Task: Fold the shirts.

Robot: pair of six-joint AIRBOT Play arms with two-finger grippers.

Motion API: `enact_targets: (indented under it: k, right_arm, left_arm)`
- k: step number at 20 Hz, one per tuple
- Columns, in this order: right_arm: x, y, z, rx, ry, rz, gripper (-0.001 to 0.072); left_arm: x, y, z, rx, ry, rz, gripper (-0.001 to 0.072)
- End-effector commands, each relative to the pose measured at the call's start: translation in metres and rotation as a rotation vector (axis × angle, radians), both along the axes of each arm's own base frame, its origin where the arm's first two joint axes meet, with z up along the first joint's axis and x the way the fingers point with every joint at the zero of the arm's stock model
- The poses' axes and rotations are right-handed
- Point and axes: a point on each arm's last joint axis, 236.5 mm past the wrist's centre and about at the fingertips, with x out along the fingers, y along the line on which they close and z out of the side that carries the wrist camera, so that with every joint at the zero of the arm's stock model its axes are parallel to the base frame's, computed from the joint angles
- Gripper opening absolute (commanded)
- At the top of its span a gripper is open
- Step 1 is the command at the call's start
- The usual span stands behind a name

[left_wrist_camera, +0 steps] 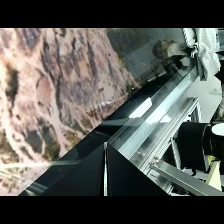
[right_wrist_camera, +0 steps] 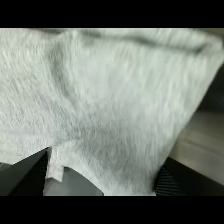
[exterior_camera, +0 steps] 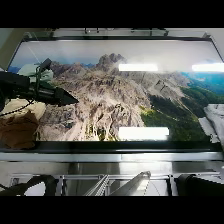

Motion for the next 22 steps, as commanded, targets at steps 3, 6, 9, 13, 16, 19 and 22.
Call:
enact_targets:
  k: [3, 6, 9, 13, 16, 19, 22]
  right_arm:
    - [-0.025, 0.011, 0.03, 0.037, -0.016, -0.088, 0.0707]
    - [-0.029, 0.01, 0.07, -0.035, -0.068, -0.159, 0.0707]
    - [0.035, 0.012, 0.125, -0.165, -0.327, -0.04, 0.0707]
    - [0.152, 0.093, 0.183, -0.17, -0.66, 0.357, 0.0706]
    - [0.195, 0.182, 0.189, -0.118, -0.741, 0.644, 0.0529]
    - [0.202, 0.26, 0.166, -0.009, -0.74, 0.788, 0.0021]
    - [0.21, 0.295, 0.176, 0.028, -0.842, 0.846, 0.0021]
  left_arm:
    - [-0.006, -0.003, 0.001, -0.002, 0.01, -0.023, 0.002]
    - [-0.005, -0.003, 0.001, -0.002, 0.009, -0.021, 0.002]
    - [-0.001, 0.0, 0.001, 0.001, 0.001, -0.006, 0.002]
    - [0.005, 0.013, 0.001, -0.002, 0.002, 0.033, 0.002]
    - [0.004, 0.015, 0.001, -0.003, 0.005, 0.033, 0.002]
    - [-0.006, 0.003, 0.002, -0.009, 0.018, -0.017, 0.002]
    - [-0.012, -0.007, 0.002, -0.01, 0.021, -0.05, 0.002]
